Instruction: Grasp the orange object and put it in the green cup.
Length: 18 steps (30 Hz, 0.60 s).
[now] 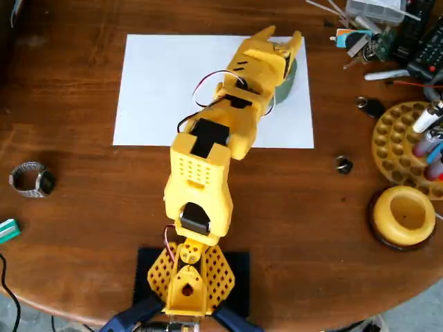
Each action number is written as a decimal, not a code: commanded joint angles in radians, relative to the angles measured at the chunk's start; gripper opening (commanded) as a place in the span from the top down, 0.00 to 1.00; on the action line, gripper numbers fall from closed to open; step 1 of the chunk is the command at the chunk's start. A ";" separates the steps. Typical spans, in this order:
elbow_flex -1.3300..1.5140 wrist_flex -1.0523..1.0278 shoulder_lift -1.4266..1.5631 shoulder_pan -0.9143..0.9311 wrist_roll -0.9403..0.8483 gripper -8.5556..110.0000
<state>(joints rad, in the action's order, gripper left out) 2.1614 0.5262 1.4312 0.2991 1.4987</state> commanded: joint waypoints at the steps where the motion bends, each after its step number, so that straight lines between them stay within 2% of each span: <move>1: -0.035 0.000 0.021 -0.017 -0.006 0.80; 6: -0.052 -0.003 0.021 -0.095 0.002 0.80; 11: -0.061 -0.025 0.018 -0.259 0.015 0.80; 18: -0.058 -0.402 0.195 -0.434 0.112 0.79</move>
<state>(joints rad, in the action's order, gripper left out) 2.1384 0.2715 1.5140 -0.0936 1.5877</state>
